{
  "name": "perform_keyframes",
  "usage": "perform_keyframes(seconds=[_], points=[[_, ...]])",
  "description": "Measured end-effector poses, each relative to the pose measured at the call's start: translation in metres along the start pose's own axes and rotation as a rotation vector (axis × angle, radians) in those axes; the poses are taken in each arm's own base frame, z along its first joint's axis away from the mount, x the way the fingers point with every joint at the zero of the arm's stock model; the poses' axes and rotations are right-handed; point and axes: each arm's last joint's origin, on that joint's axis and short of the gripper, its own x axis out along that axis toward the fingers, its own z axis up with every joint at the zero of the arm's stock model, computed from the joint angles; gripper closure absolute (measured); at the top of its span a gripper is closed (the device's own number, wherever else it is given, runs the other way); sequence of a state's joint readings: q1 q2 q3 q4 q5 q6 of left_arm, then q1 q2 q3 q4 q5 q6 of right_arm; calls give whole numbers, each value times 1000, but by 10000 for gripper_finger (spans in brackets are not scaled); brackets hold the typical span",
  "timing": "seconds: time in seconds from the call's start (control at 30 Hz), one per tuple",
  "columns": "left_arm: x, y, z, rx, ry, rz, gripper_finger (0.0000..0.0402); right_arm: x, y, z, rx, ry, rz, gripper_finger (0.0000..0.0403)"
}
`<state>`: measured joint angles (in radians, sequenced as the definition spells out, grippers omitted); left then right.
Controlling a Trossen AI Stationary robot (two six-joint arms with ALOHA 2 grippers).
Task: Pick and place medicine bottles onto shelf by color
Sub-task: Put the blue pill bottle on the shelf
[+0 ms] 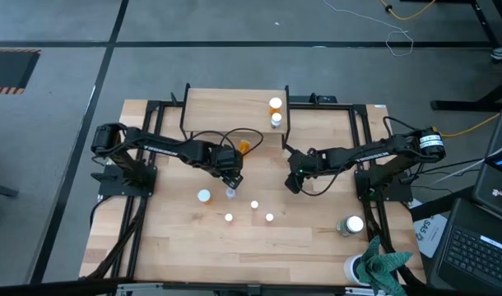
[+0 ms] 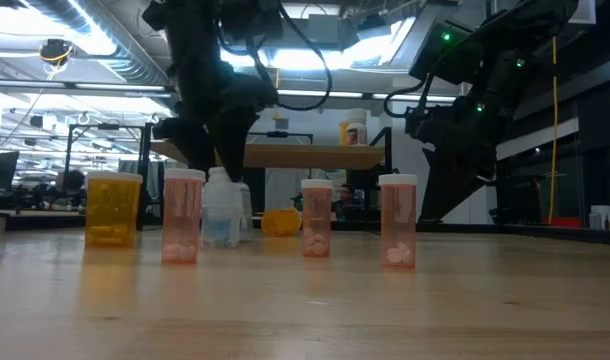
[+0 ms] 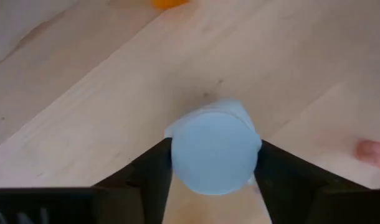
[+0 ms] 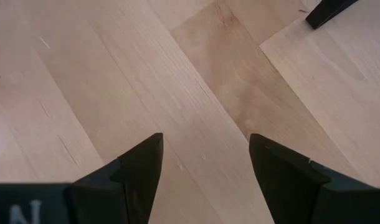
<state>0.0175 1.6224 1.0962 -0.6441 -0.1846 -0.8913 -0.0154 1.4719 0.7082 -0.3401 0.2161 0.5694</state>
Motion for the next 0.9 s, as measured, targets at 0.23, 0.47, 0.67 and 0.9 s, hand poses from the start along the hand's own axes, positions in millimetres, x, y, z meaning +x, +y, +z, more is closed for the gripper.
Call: perform_keyframes(seconds=[0.23,0.47,0.67,0.9], points=[[-35,3,4,-35,-30,-123,232,0,0,0,0,-1,1,162],[-81,19,10,-75,-142,-198,233,0,0,0,4,-3,2,162],[-122,48,31,-138,-367,-246,234,0,1,1,4,-9,6,162],[-173,85,67,-139,-535,-161,234,0,1,2,4,-16,10,162]])
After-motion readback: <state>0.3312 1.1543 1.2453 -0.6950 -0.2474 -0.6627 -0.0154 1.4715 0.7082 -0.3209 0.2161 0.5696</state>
